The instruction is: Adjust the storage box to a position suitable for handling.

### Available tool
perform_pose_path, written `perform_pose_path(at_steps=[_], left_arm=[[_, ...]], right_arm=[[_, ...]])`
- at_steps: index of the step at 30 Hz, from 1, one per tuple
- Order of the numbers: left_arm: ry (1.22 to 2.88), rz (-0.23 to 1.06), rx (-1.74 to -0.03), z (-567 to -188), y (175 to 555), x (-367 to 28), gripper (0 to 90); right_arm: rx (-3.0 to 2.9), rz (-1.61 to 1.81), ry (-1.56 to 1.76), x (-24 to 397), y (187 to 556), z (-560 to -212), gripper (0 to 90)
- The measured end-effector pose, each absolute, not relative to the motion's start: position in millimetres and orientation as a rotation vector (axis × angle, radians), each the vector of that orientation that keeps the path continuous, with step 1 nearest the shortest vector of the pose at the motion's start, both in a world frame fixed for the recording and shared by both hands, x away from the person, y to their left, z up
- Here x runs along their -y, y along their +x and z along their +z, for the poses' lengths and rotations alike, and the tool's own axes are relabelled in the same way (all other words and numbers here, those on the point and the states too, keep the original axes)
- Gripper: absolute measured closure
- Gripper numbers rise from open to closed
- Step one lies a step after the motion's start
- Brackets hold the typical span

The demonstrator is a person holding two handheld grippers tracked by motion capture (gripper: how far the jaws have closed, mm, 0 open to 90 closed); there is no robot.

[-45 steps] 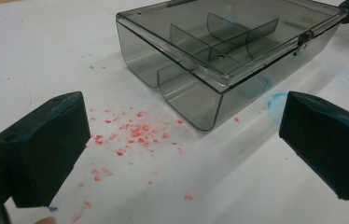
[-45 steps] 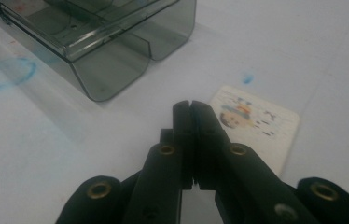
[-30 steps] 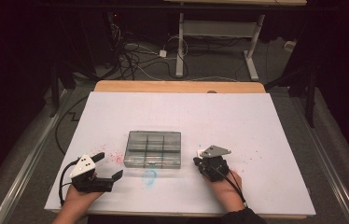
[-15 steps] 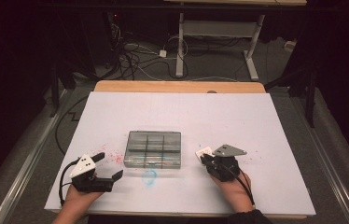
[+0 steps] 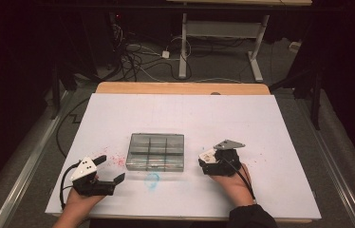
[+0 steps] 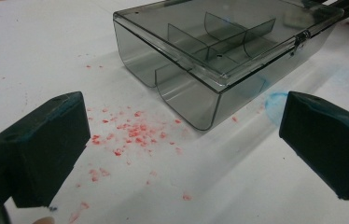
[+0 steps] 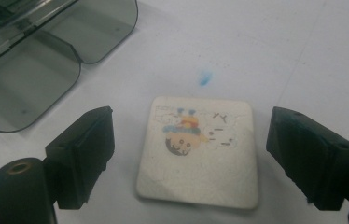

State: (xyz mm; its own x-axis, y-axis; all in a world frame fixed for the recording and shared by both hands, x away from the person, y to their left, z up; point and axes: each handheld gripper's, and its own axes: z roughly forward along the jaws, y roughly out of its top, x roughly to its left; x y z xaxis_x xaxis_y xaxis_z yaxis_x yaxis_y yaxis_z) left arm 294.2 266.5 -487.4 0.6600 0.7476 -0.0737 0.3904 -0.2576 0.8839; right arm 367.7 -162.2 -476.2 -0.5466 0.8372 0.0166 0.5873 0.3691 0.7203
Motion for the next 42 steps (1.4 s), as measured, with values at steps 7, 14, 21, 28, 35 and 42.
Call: perform_pose_path(at_steps=[7,14,21,28,35,42], left_arm=[[1.878,0.451,-0.895,-487,294,-266,1.4],[1.879,0.452,-0.895,-487,294,-266,1.5],[1.879,0.451,-0.894,-487,294,-266,1.5],[1.874,0.446,-0.892,-487,294,-267,1.5],[1.876,0.446,-0.895,-487,294,-267,1.4],[1.878,0.440,-0.892,-487,294,-267,1.4]], right_arm=[[-2.283,0.912,1.235,158,369,-480,22.6],[-2.250,0.908,1.255,159,367,-480,30.1],[-2.238,0.910,1.258,160,367,-480,33.0],[-2.261,0.966,1.243,165,363,-471,33.2],[-2.263,0.998,1.187,169,343,-459,33.1],[-2.261,0.992,1.140,177,317,-456,33.1]])
